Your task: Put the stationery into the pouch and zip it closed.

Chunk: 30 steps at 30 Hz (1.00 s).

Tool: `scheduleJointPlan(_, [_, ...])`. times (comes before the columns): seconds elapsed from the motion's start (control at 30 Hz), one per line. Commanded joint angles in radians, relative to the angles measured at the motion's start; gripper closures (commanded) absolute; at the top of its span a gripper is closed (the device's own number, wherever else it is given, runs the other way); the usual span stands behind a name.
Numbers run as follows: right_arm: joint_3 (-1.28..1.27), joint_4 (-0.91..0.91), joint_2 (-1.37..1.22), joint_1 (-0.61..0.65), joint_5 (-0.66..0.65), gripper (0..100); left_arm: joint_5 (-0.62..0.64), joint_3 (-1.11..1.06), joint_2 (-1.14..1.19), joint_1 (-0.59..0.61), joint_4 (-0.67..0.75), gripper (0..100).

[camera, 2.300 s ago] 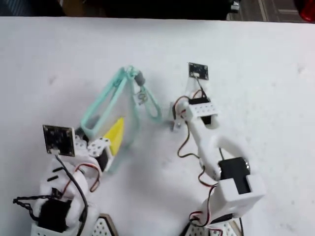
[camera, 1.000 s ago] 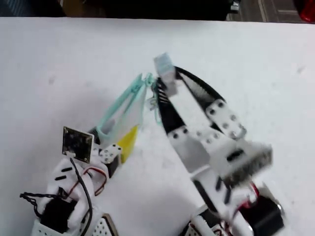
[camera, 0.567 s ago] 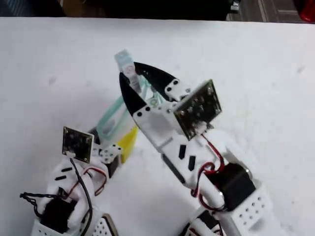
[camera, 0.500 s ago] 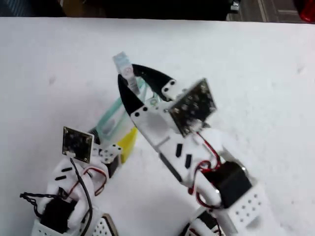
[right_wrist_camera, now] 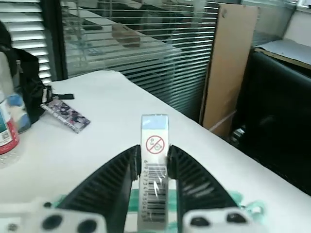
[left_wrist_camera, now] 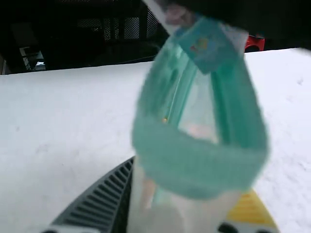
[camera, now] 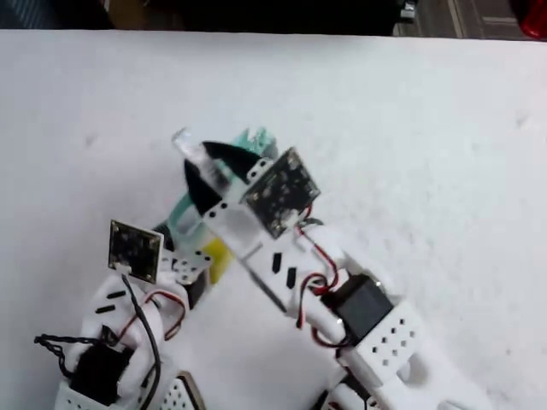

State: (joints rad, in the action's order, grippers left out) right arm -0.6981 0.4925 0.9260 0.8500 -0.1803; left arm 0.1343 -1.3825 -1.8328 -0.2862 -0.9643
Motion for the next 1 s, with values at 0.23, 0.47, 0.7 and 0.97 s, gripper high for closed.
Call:
scheduleJointPlan(0.23, [0.000,-0.082,-0.150,0.044,-0.101,98.1,-0.008,-0.003,0.002,-0.016,0.006,77])
scheduleJointPlan(0.47, [-0.002,0.012,-0.042,0.038,-0.106,98.1,-0.002,-0.003,0.002,0.030,0.017,77])
scheduleJointPlan(0.7, [0.005,0.163,0.012,-0.081,-0.101,87.7,0.000,-0.003,0.002,0.048,0.028,77])
scheduleJointPlan(0.97, [0.005,0.209,0.097,-0.088,-0.109,88.1,0.000,-0.003,0.002,0.047,0.028,77])
